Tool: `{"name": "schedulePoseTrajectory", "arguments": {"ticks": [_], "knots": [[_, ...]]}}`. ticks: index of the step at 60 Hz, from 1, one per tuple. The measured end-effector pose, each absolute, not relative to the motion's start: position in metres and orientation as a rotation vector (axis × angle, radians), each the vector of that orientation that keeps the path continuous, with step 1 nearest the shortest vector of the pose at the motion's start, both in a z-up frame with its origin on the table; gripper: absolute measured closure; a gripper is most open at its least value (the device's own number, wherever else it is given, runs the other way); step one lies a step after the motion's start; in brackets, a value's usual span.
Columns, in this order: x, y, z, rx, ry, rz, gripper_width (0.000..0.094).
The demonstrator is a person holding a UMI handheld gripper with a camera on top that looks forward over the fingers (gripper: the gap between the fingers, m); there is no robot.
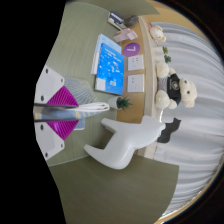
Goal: Fold towel
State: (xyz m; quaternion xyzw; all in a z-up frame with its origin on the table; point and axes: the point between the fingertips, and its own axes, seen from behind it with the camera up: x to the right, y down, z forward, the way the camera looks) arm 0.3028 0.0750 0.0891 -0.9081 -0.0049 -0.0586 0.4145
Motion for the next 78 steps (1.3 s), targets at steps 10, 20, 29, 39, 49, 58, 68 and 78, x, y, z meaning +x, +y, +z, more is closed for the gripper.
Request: {"name": "schedulePoseTrajectory", "arguments": {"ticks": [10, 20, 29, 39, 49, 58, 68, 78], "knots": [[0.341, 0.062, 0.051, -2.349, 0.007, -0.179, 0.0314], [0.315, 0.058, 0.099, -2.273, 0.019, -0.109, 0.0197], [0.274, 0.041, 0.164, -2.173, 0.014, -0.064, 0.0166], [0.226, -0.007, 0.222, -2.069, 0.03, 0.001, 0.0159], [0.192, -0.072, 0.239, -2.028, 0.043, 0.02, 0.0156], [0.177, -0.128, 0.236, -2.047, 0.03, 0.007, 0.0155], [0.167, -0.17, 0.233, -2.066, -0.013, -0.026, 0.0157], [0.154, -0.19, 0.238, -2.057, -0.042, -0.017, 0.0156]]}}
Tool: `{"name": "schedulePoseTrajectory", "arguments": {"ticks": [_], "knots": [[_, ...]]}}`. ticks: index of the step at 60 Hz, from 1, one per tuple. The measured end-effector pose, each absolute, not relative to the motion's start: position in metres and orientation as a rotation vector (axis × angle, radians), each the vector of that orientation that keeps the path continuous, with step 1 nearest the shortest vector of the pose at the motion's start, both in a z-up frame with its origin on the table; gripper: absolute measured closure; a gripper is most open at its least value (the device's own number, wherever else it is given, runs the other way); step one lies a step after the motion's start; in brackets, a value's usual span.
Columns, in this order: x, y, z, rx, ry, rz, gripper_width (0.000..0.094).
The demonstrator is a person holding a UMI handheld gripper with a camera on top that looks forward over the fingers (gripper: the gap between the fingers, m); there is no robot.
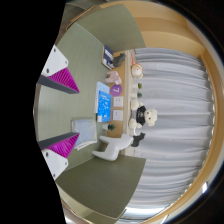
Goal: Fold towel
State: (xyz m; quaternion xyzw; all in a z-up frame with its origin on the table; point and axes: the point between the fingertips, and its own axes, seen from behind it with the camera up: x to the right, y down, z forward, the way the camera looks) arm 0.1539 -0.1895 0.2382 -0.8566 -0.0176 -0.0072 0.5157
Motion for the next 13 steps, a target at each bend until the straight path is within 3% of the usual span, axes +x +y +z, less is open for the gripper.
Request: {"name": "schedulePoseTrajectory", "arguments": {"ticks": [13], "knots": [[0.147, -0.203, 0.243, -2.054, -0.074, -0.009, 0.0155]]}}
